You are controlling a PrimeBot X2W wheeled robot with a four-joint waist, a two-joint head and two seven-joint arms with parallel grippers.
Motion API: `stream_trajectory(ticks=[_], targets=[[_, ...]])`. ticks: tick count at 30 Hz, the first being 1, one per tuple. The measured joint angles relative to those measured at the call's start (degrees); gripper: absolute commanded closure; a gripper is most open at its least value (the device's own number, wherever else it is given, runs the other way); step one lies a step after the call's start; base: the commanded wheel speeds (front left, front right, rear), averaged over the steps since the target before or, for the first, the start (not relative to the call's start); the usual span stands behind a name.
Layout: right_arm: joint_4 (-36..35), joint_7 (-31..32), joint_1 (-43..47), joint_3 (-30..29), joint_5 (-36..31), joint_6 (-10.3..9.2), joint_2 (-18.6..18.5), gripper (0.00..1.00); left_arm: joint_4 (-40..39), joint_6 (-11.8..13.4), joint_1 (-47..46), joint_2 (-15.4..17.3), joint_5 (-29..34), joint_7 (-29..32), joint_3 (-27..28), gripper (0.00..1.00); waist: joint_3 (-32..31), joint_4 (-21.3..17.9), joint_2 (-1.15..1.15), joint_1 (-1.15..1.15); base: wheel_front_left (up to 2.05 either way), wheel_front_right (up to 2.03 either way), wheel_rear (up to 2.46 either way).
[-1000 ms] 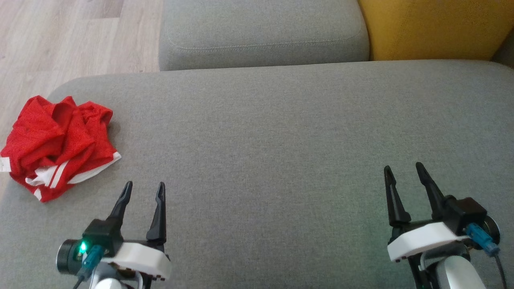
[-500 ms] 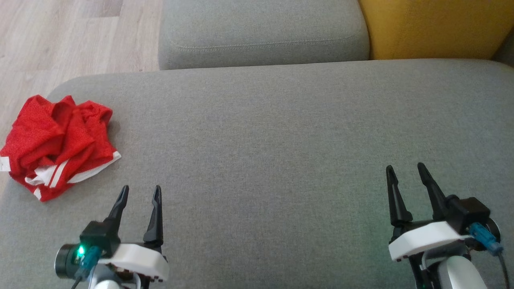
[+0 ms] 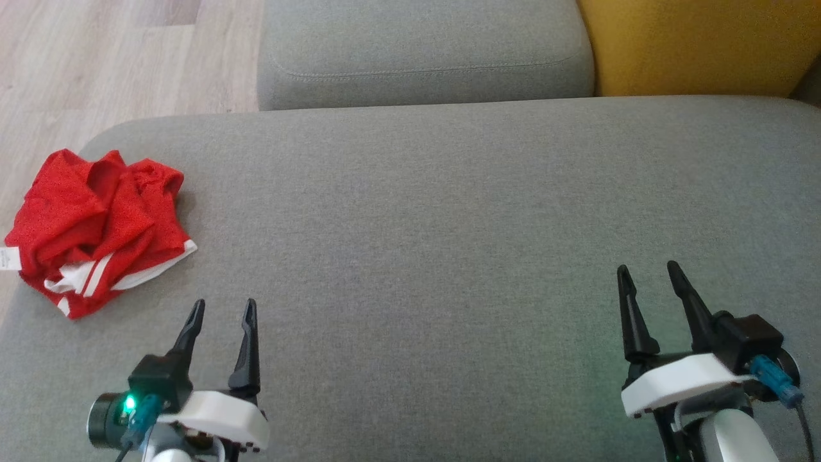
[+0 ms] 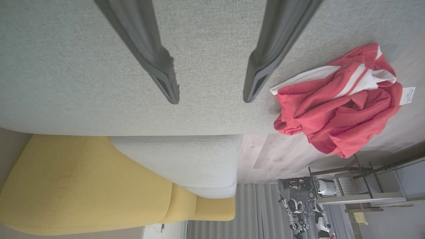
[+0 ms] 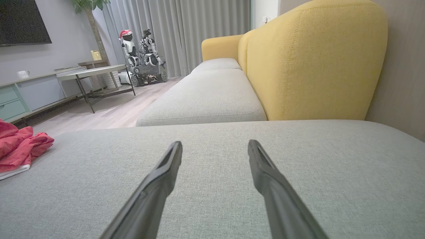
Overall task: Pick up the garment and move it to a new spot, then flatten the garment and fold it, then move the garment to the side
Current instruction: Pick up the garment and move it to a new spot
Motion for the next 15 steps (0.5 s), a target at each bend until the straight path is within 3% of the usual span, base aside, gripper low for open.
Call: stream_trajectory(ticks=[7,15], targets=[[-0.7,0.3,0.0,-0.1,-0.3,0.0,0.0,0.0,0.1,0.1,-0.1,0.0,0.0,0.0,-0.1,0.0,0.2,1.8,0.0,0.0,0.0,0.0,0.0],[-2.7,0.9,0.2,1.1,-0.5,0.0,0.0,0.0,0.1,0.5,-0.2,0.1,0.0,0.0,-0.1,0.0,0.2,7.3,0.0,0.0,0.0,0.0,0.0]])
